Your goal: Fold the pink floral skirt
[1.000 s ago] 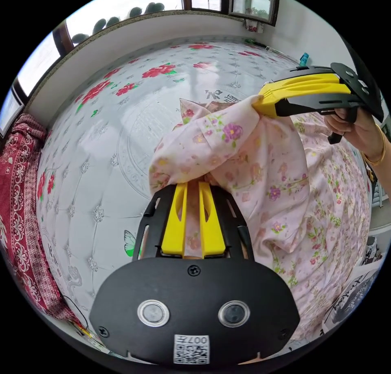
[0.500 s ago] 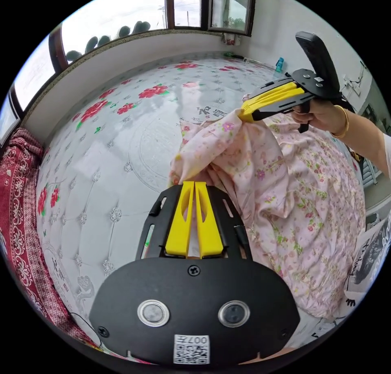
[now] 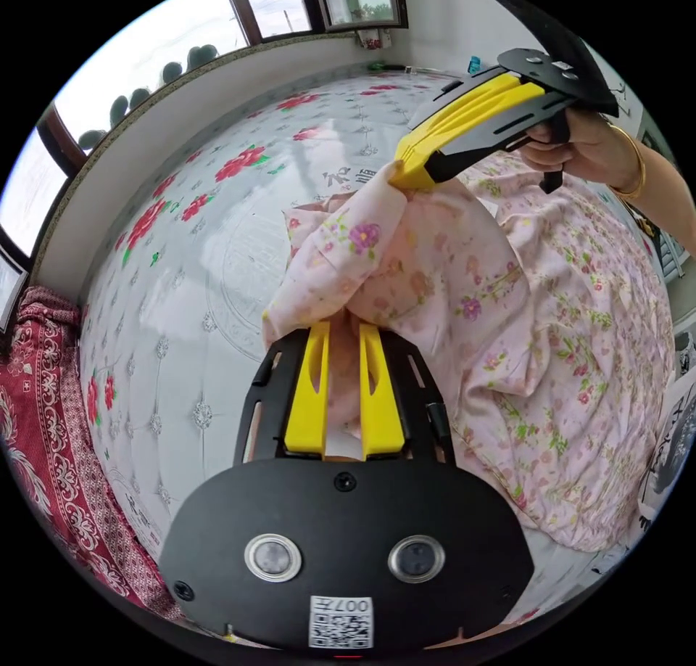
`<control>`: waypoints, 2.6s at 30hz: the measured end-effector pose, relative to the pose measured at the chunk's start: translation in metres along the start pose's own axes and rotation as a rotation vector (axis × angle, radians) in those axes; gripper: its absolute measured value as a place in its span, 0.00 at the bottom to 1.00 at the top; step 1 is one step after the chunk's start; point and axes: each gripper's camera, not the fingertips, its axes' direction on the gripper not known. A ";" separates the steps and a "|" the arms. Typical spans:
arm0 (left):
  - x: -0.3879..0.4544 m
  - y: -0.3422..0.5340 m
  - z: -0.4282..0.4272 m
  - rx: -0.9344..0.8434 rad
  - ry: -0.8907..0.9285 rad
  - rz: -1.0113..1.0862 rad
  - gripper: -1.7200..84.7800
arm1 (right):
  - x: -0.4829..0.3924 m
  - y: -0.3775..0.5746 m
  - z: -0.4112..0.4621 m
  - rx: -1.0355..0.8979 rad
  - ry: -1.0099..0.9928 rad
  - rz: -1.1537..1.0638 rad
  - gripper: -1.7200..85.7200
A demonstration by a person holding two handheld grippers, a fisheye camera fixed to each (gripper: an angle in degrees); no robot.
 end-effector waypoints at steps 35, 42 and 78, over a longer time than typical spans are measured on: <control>-0.193 0.211 -0.082 0.556 0.623 -0.279 0.01 | -0.009 -0.034 0.023 -0.013 -0.018 -0.047 0.04; -0.161 0.212 -0.087 0.486 0.524 -0.171 0.01 | -0.037 -0.024 0.002 0.107 -0.027 -0.171 0.10; -0.069 0.311 -0.164 0.241 0.172 -0.723 0.13 | -0.038 -0.013 0.014 -0.109 0.133 -0.203 0.13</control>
